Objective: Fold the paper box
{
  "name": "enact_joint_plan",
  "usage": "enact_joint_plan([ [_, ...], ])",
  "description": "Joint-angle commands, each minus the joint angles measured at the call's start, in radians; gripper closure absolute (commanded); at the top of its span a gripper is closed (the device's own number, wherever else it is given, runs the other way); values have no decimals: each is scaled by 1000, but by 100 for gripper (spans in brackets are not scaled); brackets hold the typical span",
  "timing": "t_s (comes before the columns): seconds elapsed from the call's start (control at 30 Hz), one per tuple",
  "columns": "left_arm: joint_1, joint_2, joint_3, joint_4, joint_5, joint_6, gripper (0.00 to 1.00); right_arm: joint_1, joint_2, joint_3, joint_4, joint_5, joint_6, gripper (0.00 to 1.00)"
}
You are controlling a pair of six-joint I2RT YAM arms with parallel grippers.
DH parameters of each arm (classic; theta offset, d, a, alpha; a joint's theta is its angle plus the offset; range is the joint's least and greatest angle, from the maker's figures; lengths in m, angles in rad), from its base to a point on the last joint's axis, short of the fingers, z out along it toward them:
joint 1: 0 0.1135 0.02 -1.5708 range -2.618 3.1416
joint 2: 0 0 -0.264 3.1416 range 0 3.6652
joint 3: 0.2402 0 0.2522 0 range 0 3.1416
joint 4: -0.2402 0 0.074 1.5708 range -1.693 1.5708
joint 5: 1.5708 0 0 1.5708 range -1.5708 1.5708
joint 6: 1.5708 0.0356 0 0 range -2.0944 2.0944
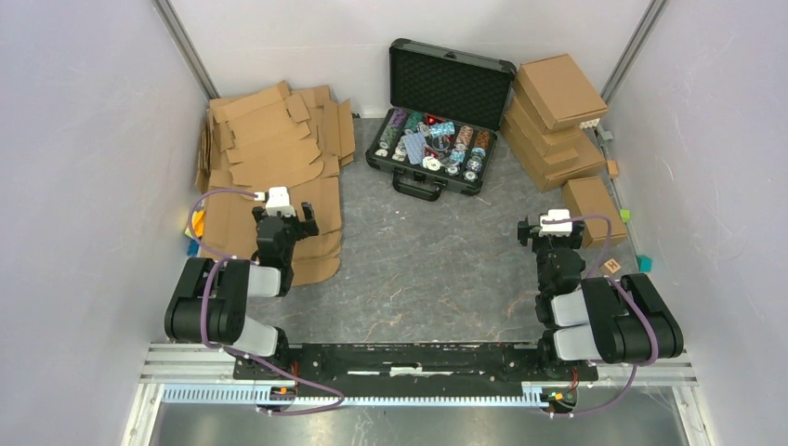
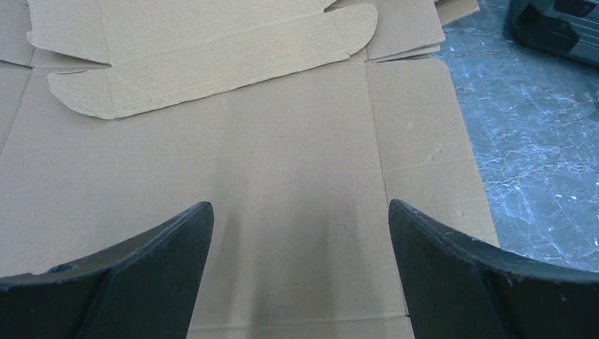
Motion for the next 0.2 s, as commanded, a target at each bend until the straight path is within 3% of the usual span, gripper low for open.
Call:
enact_joint_plan([
  [0.0, 5, 0, 18, 57, 11, 43, 0, 4, 2, -89, 28, -13, -15, 2],
  [0.17, 4, 1, 19, 57, 11, 43, 0, 3, 2, -88, 27, -14, -15, 2],
])
